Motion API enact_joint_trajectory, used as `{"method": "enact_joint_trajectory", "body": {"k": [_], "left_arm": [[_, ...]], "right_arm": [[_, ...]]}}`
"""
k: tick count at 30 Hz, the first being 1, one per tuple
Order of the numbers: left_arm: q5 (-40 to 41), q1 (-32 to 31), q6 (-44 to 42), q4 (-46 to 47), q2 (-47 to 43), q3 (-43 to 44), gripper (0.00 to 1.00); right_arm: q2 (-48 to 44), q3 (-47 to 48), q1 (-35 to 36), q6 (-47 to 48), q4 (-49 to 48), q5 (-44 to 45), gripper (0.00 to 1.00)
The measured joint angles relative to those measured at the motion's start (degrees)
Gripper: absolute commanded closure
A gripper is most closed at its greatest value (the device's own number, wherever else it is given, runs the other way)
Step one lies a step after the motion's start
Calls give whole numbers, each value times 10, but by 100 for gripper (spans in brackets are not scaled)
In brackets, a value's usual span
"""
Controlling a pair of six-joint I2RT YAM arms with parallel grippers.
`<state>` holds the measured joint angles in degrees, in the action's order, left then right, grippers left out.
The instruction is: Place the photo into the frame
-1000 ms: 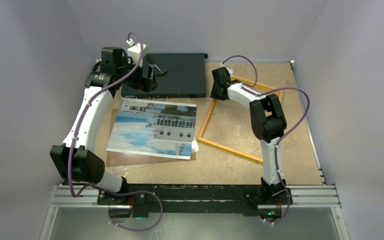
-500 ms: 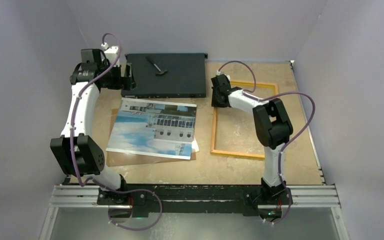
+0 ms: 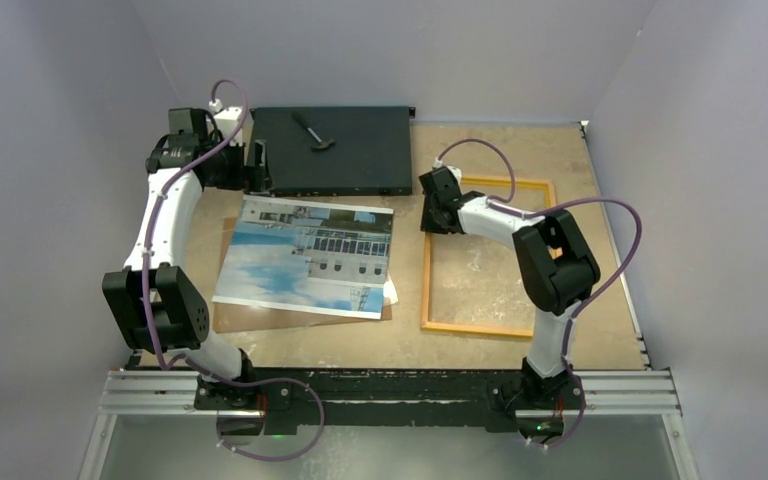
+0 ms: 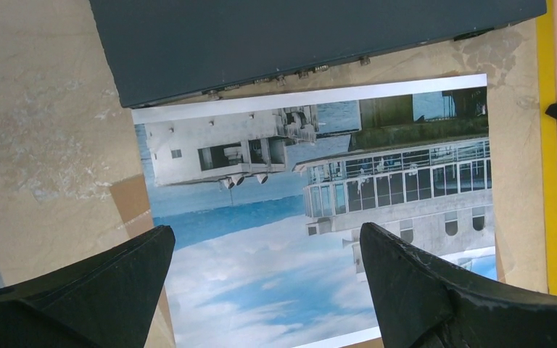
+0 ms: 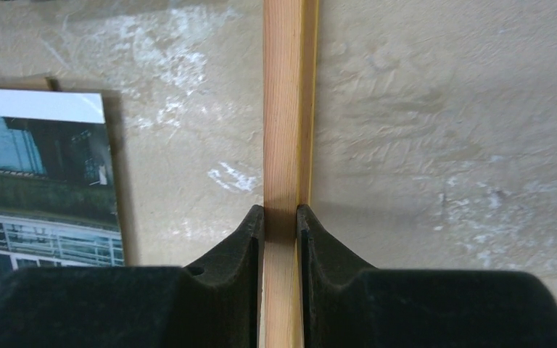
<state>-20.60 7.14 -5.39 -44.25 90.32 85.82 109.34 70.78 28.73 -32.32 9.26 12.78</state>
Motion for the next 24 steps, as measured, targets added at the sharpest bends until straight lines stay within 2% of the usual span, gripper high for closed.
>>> {"method": "enact_joint_trajectory", "body": {"k": [3, 6, 9, 11, 14, 15, 17, 21, 24], "left_arm": [[0, 0, -2, 0, 0, -6, 0], [1, 0, -3, 0, 0, -9, 0], [5, 3, -9, -1, 0, -12, 0], [6, 7, -17, -3, 2, -12, 0], [11, 19, -28, -7, 10, -12, 0], [14, 23, -33, -10, 14, -12, 0], [21, 32, -41, -17, 21, -11, 0], [44, 48, -69, -47, 45, 24, 0], [57, 56, -94, -59, 56, 53, 0]], "right_arm": [[1, 1, 13, -11, 0, 1, 88], [5, 9, 22, -14, 5, 1, 81], [9, 16, 28, -14, 11, 2, 65], [9, 16, 28, -13, 14, 2, 50], [1, 14, 28, -10, 21, 2, 37], [-5, 12, 29, -10, 25, 3, 29], [-27, 11, 30, -5, 39, 3, 3], [-93, 13, 30, 2, 40, -37, 1], [-142, 14, 13, -10, -11, -152, 1]]}}
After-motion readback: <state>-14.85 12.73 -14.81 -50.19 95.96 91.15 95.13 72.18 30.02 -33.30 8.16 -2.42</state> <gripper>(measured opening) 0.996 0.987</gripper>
